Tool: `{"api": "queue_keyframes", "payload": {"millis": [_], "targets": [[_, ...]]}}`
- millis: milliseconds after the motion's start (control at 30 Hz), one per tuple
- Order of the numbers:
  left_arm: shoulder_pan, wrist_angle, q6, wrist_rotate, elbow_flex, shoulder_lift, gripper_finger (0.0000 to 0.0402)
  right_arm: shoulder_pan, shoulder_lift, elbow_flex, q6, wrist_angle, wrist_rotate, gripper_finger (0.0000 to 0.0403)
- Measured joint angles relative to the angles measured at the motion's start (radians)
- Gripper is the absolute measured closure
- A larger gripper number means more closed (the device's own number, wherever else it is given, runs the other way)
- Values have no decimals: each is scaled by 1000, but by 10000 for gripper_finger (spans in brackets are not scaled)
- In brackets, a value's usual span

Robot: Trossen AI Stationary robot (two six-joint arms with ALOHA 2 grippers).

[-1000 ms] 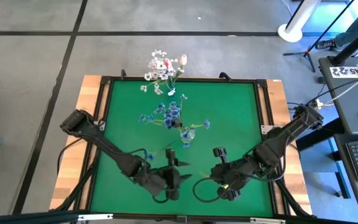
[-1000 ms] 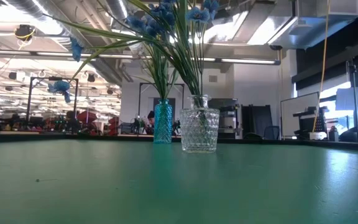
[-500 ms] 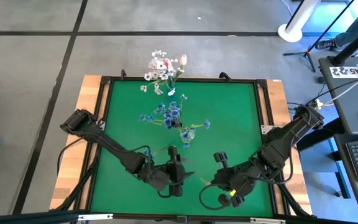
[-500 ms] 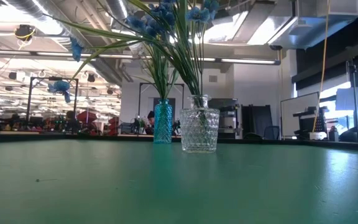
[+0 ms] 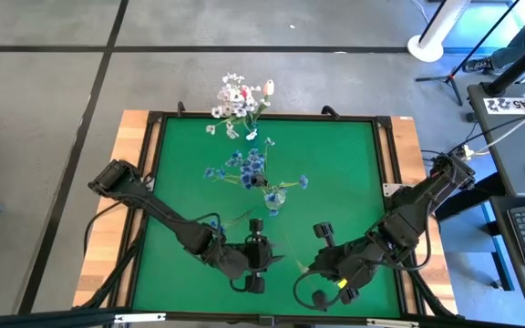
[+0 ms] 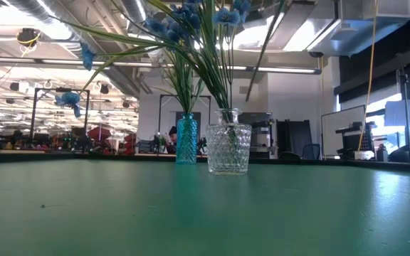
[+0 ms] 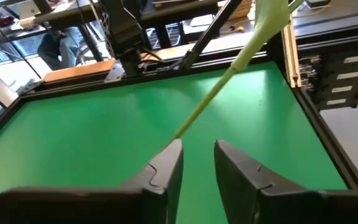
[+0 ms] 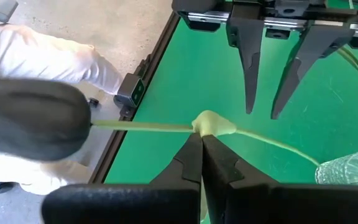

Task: Sort flowers into vase by color
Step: Put the black flower into the transparent vase

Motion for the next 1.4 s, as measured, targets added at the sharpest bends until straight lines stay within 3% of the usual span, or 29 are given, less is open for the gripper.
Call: {"api": "queue_keyframes", "payload": {"millis": [167, 433, 600, 1000, 1167, 1400], "targets": [[1, 4, 0, -7, 0, 0, 305, 0, 0, 0, 0, 0, 0, 403], [25, 15, -32, -3, 0, 0, 222, 0, 0, 0, -5, 21, 0, 403], [39, 43, -33, 68, -1, 0, 193, 0, 0, 0, -22, 37, 0, 403], [40, 73, -29, 82, -2, 1, 229, -1, 0, 0, -25, 42, 0, 403], [40, 195, 0, 90, -1, 64, 230, -1, 0, 0, -26, 44, 0, 403], [27, 220, 21, 17, -2, 119, 261, -1, 0, -1, -26, 43, 0, 403]]}}
